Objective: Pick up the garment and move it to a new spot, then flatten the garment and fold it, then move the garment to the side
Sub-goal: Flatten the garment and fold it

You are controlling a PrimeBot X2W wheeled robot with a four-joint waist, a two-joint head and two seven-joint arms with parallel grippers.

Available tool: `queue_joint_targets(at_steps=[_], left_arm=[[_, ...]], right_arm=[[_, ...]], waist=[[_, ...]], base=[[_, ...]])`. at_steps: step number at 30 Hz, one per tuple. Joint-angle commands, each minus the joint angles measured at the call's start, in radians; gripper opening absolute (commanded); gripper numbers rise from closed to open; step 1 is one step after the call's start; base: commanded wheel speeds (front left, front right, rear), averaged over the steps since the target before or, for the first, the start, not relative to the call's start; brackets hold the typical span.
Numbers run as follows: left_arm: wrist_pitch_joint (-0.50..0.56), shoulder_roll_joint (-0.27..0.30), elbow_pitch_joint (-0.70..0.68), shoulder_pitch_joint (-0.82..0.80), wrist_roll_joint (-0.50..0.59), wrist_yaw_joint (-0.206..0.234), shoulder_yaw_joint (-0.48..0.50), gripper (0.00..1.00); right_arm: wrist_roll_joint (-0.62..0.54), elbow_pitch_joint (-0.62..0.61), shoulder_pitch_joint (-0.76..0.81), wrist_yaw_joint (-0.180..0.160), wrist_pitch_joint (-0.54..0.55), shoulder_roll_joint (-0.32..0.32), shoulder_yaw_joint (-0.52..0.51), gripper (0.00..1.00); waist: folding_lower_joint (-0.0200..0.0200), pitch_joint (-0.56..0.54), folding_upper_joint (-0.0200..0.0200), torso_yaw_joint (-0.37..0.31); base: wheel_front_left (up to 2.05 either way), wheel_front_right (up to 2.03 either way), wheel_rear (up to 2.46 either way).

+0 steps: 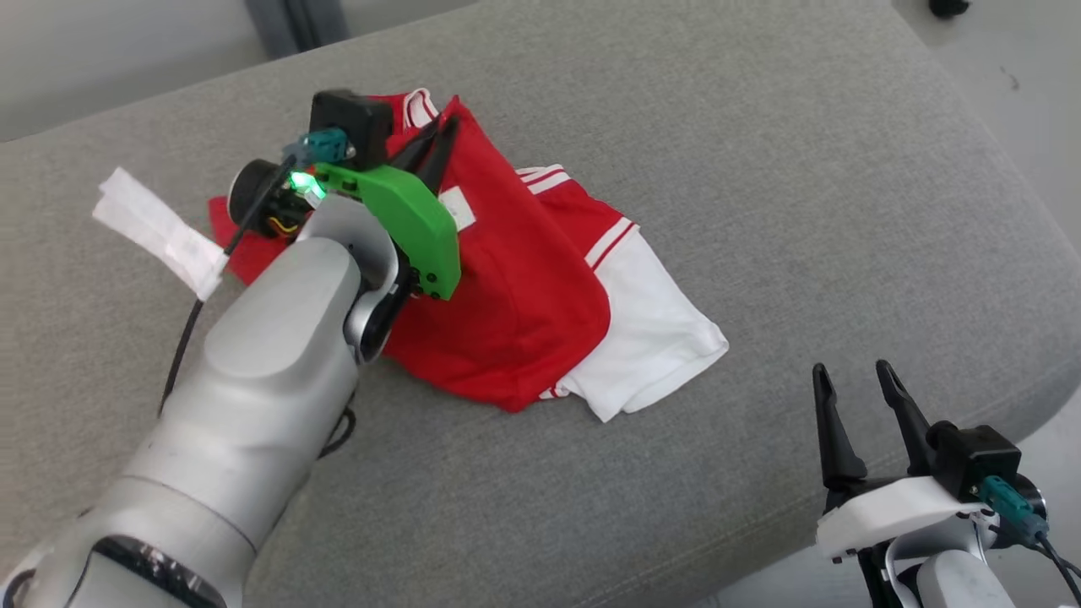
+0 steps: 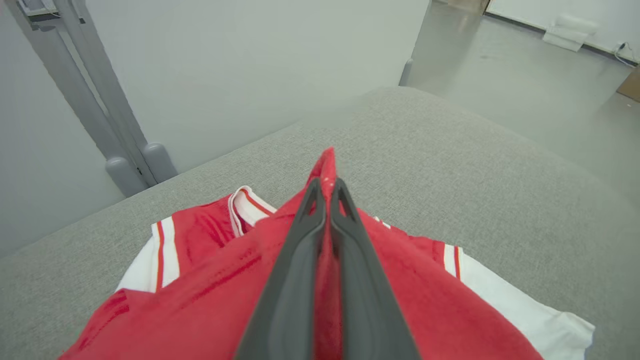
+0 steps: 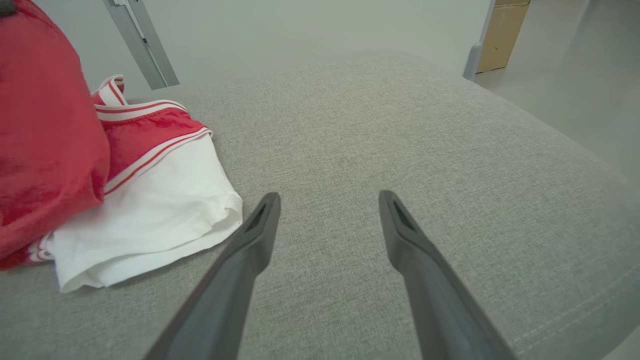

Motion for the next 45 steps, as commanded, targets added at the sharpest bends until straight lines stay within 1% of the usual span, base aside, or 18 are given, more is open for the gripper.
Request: queue_joint_targets(at_steps=[1,4,8,10,13,14,16,19,21,22,25,26,28,30,33,35,40,45], left_arm=[[-0.034,0.024,-0.036,0.072,-0.013,0.02,0.015,0.0],[-0.096,0.07,-0.164,0.184,-0.044,0.079,0.057,0.0],[-0.152,0.182,-0.415,0.433,-0.098,0.221,0.163,0.0],[-0.162,0.221,-0.533,0.546,-0.108,0.273,0.214,0.0],[-0.168,0.248,-0.695,0.726,-0.107,0.329,0.315,0.0],[-0.169,0.238,-0.739,0.784,-0.097,0.338,0.357,0.0],[-0.168,0.199,-0.791,0.875,-0.068,0.323,0.423,0.0],[-0.168,0.134,-0.782,0.967,-0.028,0.292,0.503,0.0],[-0.168,0.089,-0.742,0.997,-0.005,0.259,0.541,0.16],[-0.168,0.064,-0.72,1.007,0.016,0.237,0.561,0.3],[-0.168,0.012,-0.655,1.023,0.055,0.174,0.595,0.35],[-0.168,0.0,-0.636,1.024,0.081,0.154,0.612,0.44],[-0.168,-0.031,-0.601,1.037,0.113,0.122,0.64,0.49],[-0.168,-0.043,-0.578,1.046,0.169,0.097,0.669,0.89],[-0.168,-0.068,-0.548,1.075,0.213,0.06,0.706,0.93],[-0.168,-0.078,-0.532,1.1,0.243,0.032,0.72,1.0],[-0.168,-0.091,-0.491,1.157,0.291,-0.01,0.738,1.0],[-0.168,-0.095,-0.51,1.192,0.325,-0.024,0.787,1.0]], right_arm=[[-0.013,-0.003,0.024,-0.001,0.0,-0.002,-0.012,1.0],[-0.026,-0.007,0.053,-0.001,0.0,-0.003,-0.042,1.0],[-0.047,-0.017,0.081,-0.001,0.0,-0.002,-0.057,1.0],[-0.054,-0.021,0.089,-0.001,0.0,-0.002,-0.065,1.0],[-0.068,-0.024,0.088,-0.001,0.0,-0.002,-0.066,1.0],[-0.073,-0.024,0.088,-0.001,0.0,-0.002,-0.063,1.0],[-0.078,-0.023,0.086,-0.001,0.0,-0.003,-0.064,1.0],[-0.081,-0.02,0.084,-0.001,0.0,-0.005,-0.061,1.0],[-0.082,-0.015,0.082,-0.001,0.0,-0.007,-0.055,1.0],[-0.083,-0.014,0.08,-0.001,0.0,-0.007,-0.052,1.0],[-0.082,-0.009,0.077,-0.001,0.0,-0.008,-0.048,1.0],[-0.08,-0.007,0.076,-0.001,0.0,-0.008,-0.046,1.0],[-0.077,-0.004,0.076,-0.001,0.0,-0.009,-0.043,1.0],[-0.076,-0.003,0.082,-0.001,0.0,-0.008,-0.04,1.0],[-0.073,-0.003,0.093,-0.001,0.0,-0.007,-0.046,1.0],[-0.071,-0.004,0.103,-0.001,0.0,-0.006,-0.053,1.0],[-0.07,-0.002,0.118,-0.001,0.0,-0.004,-0.061,1.0],[-0.073,-0.006,0.132,-0.001,0.0,-0.003,-0.068,1.0]], waist=[[0.0,-0.058,0.0,0.078],[0.0,-0.095,0.0,0.137],[0.0,-0.134,0.0,0.211],[0.0,-0.142,0.0,0.243],[0.0,-0.144,0.0,0.29],[0.0,-0.144,0.0,0.304],[0.0,-0.144,0.0,0.327],[0.0,-0.144,0.0,0.35],[0.0,-0.145,0.0,0.36],[0.0,-0.146,0.0,0.363],[0.0,-0.15,0.0,0.365],[0.0,-0.151,0.0,0.364],[0.0,-0.157,0.0,0.36],[0.0,-0.162,0.0,0.354],[0.0,-0.171,0.0,0.345],[0.0,-0.179,0.0,0.34],[0.0,-0.201,0.0,0.335],[0.0,-0.233,0.0,0.332]], base=[[0.0,0.0,0.0],[0.0,0.0,0.0],[0.0,0.0,0.0],[0.0,0.0,0.0],[0.0,0.0,0.0],[0.0,0.0,0.0],[0.0,0.0,0.0],[0.0,0.0,0.0],[0.0,0.0,0.0],[0.0,0.0,0.0],[0.0,0.0,0.0],[0.0,0.0,0.0],[0.0,0.0,0.0],[0.0,0.0,0.0],[0.0,0.0,0.0],[0.0,0.0,0.0],[0.0,0.0,0.0],[0.0,0.0,0.0]])
